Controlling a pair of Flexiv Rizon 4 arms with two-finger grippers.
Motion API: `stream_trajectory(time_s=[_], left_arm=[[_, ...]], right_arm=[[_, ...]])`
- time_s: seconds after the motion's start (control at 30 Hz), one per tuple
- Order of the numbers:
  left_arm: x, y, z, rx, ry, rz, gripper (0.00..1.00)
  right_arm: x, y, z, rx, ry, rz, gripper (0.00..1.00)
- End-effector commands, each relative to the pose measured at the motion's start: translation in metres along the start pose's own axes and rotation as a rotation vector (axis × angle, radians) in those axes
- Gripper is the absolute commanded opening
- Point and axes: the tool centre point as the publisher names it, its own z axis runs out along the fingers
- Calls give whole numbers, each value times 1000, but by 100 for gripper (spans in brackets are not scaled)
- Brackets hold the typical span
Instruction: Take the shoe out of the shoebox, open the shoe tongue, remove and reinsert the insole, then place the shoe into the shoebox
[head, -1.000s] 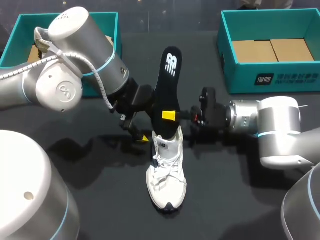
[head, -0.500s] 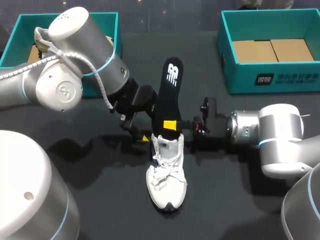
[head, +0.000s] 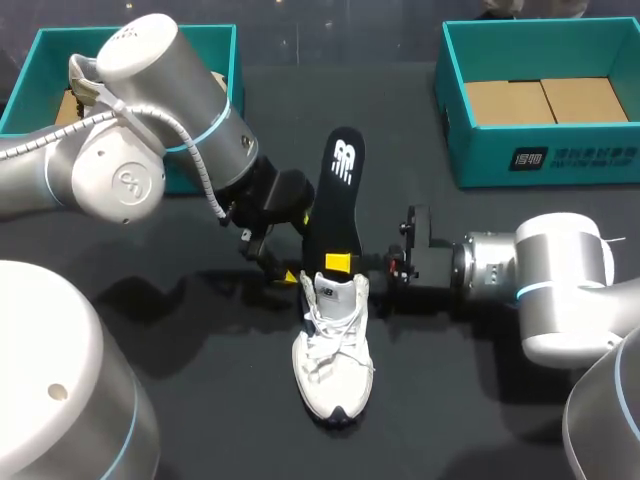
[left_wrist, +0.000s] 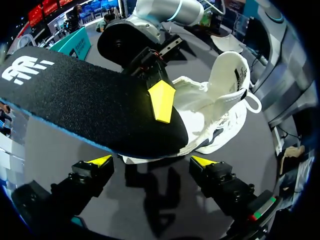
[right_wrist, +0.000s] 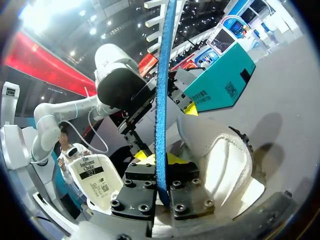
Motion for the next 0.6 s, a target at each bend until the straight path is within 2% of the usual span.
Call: stream_trajectory(time_s=[0.03,0.07,0.13,0.2,0.47,0.6], left_arm=[[0,0,0,-1,0,1,100],[0,0,0,-1,0,1,100],[0,0,0,-1,0,1,100],[0,0,0,-1,0,1,100],[0,0,0,-1,0,1,100],[0,0,0,-1,0,1,100]], right_arm=[[4,-4,2,3,-9,-8,0],[5,-2,2,5,-8,-12,0],[6,1,3,8,-5,-22,8],[7,4,4,14,-4,-30,11],[8,11,6,30,9,-52,11],[10,14,6,37,10,-59,16]])
